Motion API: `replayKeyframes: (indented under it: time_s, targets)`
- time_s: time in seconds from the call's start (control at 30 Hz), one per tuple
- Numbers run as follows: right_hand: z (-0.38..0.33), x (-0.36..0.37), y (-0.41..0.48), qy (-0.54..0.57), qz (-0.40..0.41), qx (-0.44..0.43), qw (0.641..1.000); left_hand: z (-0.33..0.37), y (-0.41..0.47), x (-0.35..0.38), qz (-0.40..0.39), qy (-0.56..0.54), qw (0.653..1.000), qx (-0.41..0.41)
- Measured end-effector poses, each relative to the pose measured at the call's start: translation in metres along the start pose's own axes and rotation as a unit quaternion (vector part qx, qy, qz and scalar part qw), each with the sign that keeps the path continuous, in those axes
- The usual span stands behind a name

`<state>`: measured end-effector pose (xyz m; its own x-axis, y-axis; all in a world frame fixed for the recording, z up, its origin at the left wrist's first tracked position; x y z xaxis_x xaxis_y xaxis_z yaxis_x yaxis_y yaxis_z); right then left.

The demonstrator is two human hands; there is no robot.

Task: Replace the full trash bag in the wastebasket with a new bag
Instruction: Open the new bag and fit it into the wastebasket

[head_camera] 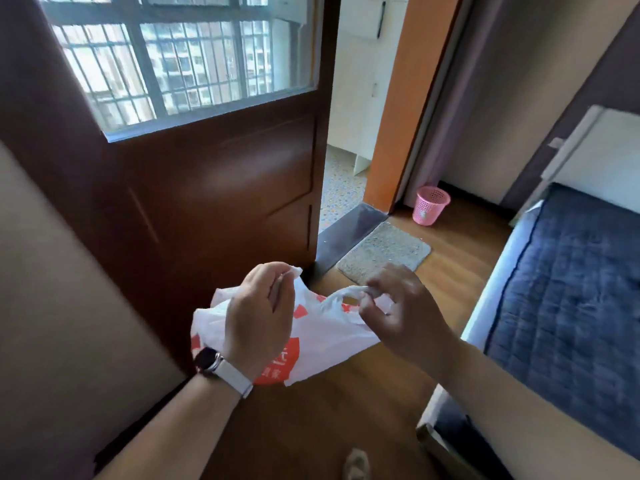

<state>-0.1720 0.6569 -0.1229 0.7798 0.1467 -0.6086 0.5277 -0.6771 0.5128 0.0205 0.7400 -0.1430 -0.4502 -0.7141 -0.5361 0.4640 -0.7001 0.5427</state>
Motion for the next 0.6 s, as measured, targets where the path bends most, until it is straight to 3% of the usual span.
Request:
replayKeyframes:
  time_s: [0.37,0.6]
  targets:
    - [0.123,-0.024,0.068,-0.013,0.071,0.043,0.996,0.006,0.102,0.129,-0.087,-0.004,0.995,0.058]
    - [0.234,-0.082,0.130,-0.034,0.099,0.064,0.992,0.047,0.191,0.249,-0.125,-0.001,0.986,0.112]
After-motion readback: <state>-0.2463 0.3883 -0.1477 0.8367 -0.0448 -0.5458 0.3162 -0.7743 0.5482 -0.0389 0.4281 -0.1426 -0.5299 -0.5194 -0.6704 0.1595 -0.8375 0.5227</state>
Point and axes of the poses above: each hand's wrist, its own y-axis towards the middle knuckle, its own x-axis out of the palm, z = x × y, the point moved 1 cm from there along y, towards the middle knuckle, and after that the axes turned 9 degrees about y, right-handed, at the moved point
